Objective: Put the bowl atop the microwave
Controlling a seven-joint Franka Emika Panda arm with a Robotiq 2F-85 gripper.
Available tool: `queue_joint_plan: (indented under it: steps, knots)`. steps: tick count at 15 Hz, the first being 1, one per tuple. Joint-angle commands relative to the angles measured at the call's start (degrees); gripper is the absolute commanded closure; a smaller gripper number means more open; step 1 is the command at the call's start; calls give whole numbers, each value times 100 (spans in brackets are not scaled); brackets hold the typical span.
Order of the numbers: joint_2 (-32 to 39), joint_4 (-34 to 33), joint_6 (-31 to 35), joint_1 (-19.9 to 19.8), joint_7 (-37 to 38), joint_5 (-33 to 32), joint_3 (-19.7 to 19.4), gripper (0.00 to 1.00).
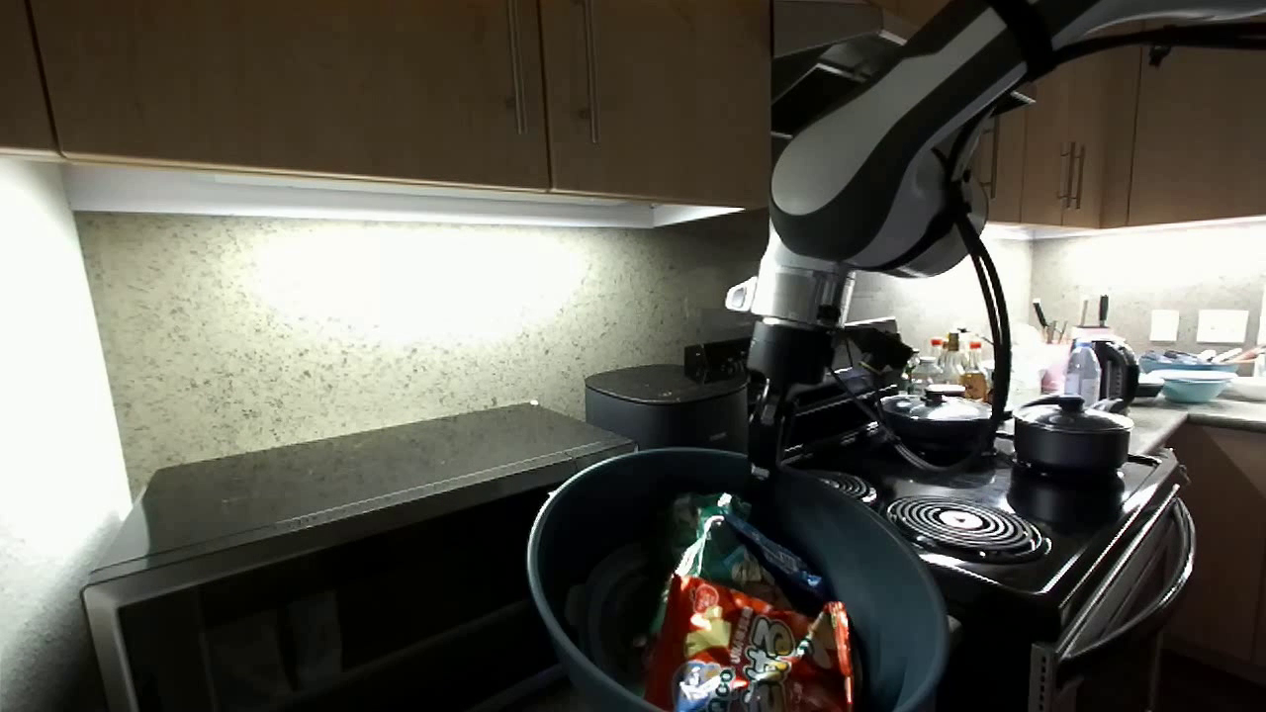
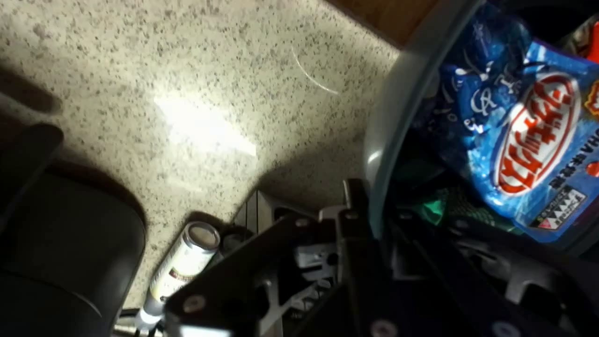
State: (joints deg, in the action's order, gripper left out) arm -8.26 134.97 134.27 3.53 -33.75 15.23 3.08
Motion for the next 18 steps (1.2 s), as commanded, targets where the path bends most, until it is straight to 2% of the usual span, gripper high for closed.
queue_joint_plan:
  steps: [1, 7, 8, 9, 12, 13, 15, 18]
  knots:
    - [-186, -446, 220, 261, -310, 140, -63, 99]
    - [99, -1405, 257, 315, -118, -15, -105, 99]
    - [141, -1463, 265, 317, -122, -4, -111, 99]
    - [49, -1211, 252, 333, -62, -52, -79, 95]
    - [158, -1330, 250, 310, -64, -48, -98, 95]
    - [178, -1331, 250, 307, -65, -48, -95, 99]
    - [255, -1495, 110, 380, -246, 567, -115, 99]
    - [331, -1860, 16, 338, 96, 367, -55, 99]
